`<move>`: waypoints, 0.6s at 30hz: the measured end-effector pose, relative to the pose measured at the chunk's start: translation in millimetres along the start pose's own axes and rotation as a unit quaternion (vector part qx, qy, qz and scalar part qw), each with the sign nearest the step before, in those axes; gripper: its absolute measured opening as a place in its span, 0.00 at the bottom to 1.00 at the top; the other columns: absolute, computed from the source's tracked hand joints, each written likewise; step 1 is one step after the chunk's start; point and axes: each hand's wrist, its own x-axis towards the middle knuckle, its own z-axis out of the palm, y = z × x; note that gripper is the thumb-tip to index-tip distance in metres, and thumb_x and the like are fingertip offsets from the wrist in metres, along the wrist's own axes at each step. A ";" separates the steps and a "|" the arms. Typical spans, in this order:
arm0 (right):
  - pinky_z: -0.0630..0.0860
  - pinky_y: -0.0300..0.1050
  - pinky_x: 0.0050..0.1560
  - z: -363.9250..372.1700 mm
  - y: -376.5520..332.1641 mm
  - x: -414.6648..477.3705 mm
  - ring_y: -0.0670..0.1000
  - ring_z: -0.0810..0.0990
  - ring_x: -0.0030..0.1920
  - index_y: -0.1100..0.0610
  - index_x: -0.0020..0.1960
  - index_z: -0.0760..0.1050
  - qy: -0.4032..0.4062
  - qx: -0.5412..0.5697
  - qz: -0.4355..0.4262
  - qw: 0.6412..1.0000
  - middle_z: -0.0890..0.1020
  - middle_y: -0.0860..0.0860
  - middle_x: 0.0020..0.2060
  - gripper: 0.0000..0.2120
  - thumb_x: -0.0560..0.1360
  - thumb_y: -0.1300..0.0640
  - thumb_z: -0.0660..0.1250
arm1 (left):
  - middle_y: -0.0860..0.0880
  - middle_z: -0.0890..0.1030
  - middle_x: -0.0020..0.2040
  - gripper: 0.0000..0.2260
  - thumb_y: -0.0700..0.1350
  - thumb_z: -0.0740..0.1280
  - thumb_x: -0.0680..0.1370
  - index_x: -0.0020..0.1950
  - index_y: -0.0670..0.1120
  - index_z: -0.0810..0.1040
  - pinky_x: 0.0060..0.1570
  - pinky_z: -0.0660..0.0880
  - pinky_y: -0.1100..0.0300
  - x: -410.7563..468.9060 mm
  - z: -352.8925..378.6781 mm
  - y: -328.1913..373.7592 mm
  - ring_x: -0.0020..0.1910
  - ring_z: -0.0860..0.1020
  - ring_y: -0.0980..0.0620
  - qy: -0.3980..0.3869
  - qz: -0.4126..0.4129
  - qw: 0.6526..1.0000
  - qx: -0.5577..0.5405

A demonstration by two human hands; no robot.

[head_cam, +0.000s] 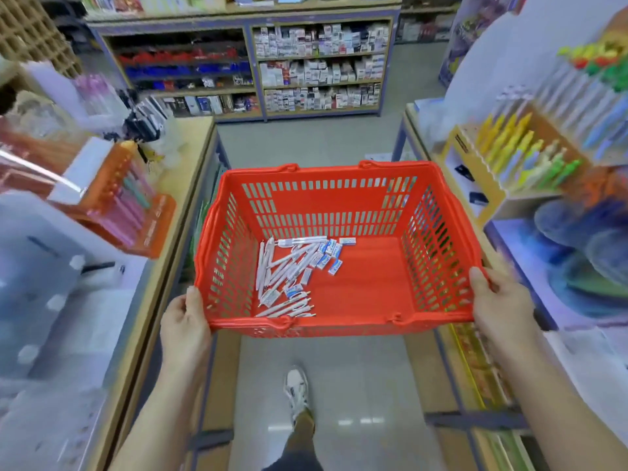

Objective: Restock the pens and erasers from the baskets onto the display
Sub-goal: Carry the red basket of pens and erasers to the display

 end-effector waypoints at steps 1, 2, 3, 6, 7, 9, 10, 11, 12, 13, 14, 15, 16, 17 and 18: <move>0.78 0.58 0.48 18.0 -14.2 18.8 0.62 0.83 0.42 0.61 0.48 0.81 0.006 -0.008 0.009 1.000 0.83 0.58 0.36 0.19 0.76 0.45 0.62 | 0.42 0.80 0.38 0.22 0.55 0.55 0.82 0.43 0.39 0.77 0.35 0.73 0.53 29.0 11.7 6.9 0.36 0.77 0.47 -0.005 -0.002 1.000 -0.001; 0.76 0.57 0.50 34.1 -28.4 37.4 0.62 0.82 0.44 0.63 0.49 0.81 0.010 -0.009 0.016 1.000 0.83 0.60 0.37 0.17 0.78 0.49 0.63 | 0.42 0.81 0.38 0.22 0.55 0.56 0.82 0.42 0.40 0.77 0.37 0.74 0.51 59.4 22.8 11.7 0.36 0.77 0.47 -0.008 -0.005 1.000 -0.002; 0.74 0.56 0.52 49.7 -40.1 56.3 0.62 0.82 0.47 0.65 0.51 0.80 0.017 -0.011 0.025 0.999 0.83 0.63 0.40 0.15 0.79 0.53 0.63 | 0.43 0.81 0.38 0.21 0.56 0.56 0.81 0.42 0.41 0.77 0.39 0.75 0.50 87.0 32.5 21.2 0.37 0.78 0.47 -0.009 -0.010 1.000 -0.001; 0.75 0.57 0.54 94.5 -71.1 111.1 0.61 0.82 0.48 0.58 0.52 0.81 0.024 0.006 0.032 0.999 0.84 0.62 0.43 0.19 0.78 0.44 0.62 | 0.43 0.82 0.41 0.22 0.58 0.56 0.80 0.45 0.42 0.77 0.43 0.77 0.45 166.3 63.3 45.3 0.39 0.79 0.45 -0.013 -0.008 1.000 0.006; 0.77 0.59 0.52 108.4 -77.8 130.5 0.61 0.82 0.46 0.55 0.49 0.81 0.033 0.011 0.034 0.999 0.84 0.59 0.40 0.21 0.76 0.38 0.61 | 0.43 0.82 0.42 0.22 0.59 0.56 0.79 0.45 0.42 0.77 0.43 0.77 0.44 190.5 73.6 55.4 0.39 0.79 0.46 -0.014 -0.009 1.000 0.001; 0.77 0.58 0.50 135.0 -91.7 168.3 0.57 0.81 0.44 0.56 0.50 0.81 0.033 0.010 0.045 0.998 0.82 0.56 0.38 0.19 0.77 0.42 0.62 | 0.44 0.82 0.40 0.23 0.62 0.57 0.77 0.43 0.44 0.77 0.43 0.77 0.42 243.1 95.5 68.5 0.38 0.79 0.46 -0.022 -0.004 1.000 0.002; 0.75 0.55 0.50 148.3 -99.6 186.6 0.55 0.80 0.44 0.60 0.53 0.81 0.028 0.003 0.048 0.998 0.81 0.57 0.40 0.17 0.79 0.47 0.62 | 0.45 0.82 0.40 0.24 0.64 0.57 0.76 0.43 0.45 0.77 0.44 0.79 0.40 268.3 107.4 74.9 0.39 0.80 0.44 -0.025 -0.008 1.000 0.006; 0.73 0.53 0.49 161.7 -104.0 206.4 0.54 0.78 0.45 0.63 0.55 0.80 0.027 -0.005 0.048 0.998 0.80 0.56 0.40 0.16 0.80 0.51 0.62 | 0.45 0.82 0.41 0.24 0.66 0.57 0.75 0.44 0.45 0.77 0.45 0.79 0.39 293.4 120.5 80.3 0.41 0.81 0.43 -0.028 -0.019 0.999 0.006; 0.72 0.50 0.47 175.7 -105.5 228.1 0.54 0.78 0.46 0.64 0.56 0.80 0.029 -0.012 0.044 0.999 0.79 0.55 0.40 0.15 0.81 0.53 0.61 | 0.44 0.82 0.42 0.24 0.66 0.57 0.75 0.45 0.46 0.77 0.47 0.78 0.39 317.2 135.3 86.9 0.43 0.81 0.42 -0.032 -0.026 0.999 0.001; 0.70 0.48 0.46 190.3 -106.9 249.3 0.55 0.79 0.45 0.63 0.55 0.80 0.032 -0.019 0.043 0.998 0.79 0.54 0.39 0.15 0.81 0.54 0.61 | 0.44 0.82 0.43 0.23 0.65 0.58 0.75 0.46 0.45 0.77 0.48 0.78 0.39 339.5 151.5 94.4 0.44 0.81 0.42 -0.034 -0.031 0.999 -0.001; 0.69 0.48 0.44 204.9 -107.6 270.9 0.55 0.79 0.45 0.63 0.53 0.80 0.033 -0.023 0.039 0.998 0.78 0.53 0.37 0.14 0.81 0.54 0.61 | 0.44 0.82 0.43 0.22 0.63 0.58 0.76 0.46 0.45 0.76 0.49 0.78 0.39 360.8 168.8 101.0 0.44 0.81 0.42 -0.031 -0.033 0.999 0.001; 0.69 0.48 0.44 220.8 -108.3 294.8 0.56 0.79 0.45 0.63 0.51 0.81 0.040 -0.023 0.037 0.998 0.78 0.53 0.36 0.14 0.81 0.55 0.61 | 0.44 0.82 0.43 0.22 0.62 0.58 0.76 0.46 0.44 0.76 0.49 0.78 0.40 379.9 186.6 110.1 0.43 0.81 0.43 -0.032 -0.033 0.999 -0.005; 0.69 0.48 0.44 236.0 -109.0 320.5 0.55 0.80 0.44 0.63 0.50 0.81 0.048 -0.022 0.035 0.998 0.79 0.54 0.36 0.13 0.80 0.55 0.62 | 0.44 0.82 0.43 0.21 0.61 0.58 0.76 0.45 0.43 0.76 0.48 0.78 0.40 400.2 205.0 117.4 0.43 0.81 0.43 -0.036 -0.033 0.999 -0.009; 0.70 0.48 0.44 249.6 -111.4 345.1 0.54 0.79 0.44 0.64 0.51 0.81 0.054 -0.021 0.038 0.998 0.80 0.57 0.37 0.13 0.80 0.56 0.62 | 0.44 0.82 0.43 0.21 0.61 0.58 0.77 0.46 0.43 0.76 0.49 0.78 0.40 421.1 223.1 120.5 0.44 0.81 0.42 -0.039 -0.034 0.999 -0.010; 0.69 0.47 0.44 263.1 -112.4 369.6 0.53 0.79 0.44 0.65 0.51 0.81 0.054 -0.024 0.041 0.997 0.82 0.60 0.39 0.13 0.80 0.57 0.62 | 0.43 0.82 0.43 0.20 0.61 0.58 0.77 0.46 0.43 0.76 0.49 0.78 0.39 441.3 239.7 124.5 0.44 0.81 0.41 -0.037 -0.035 0.999 -0.006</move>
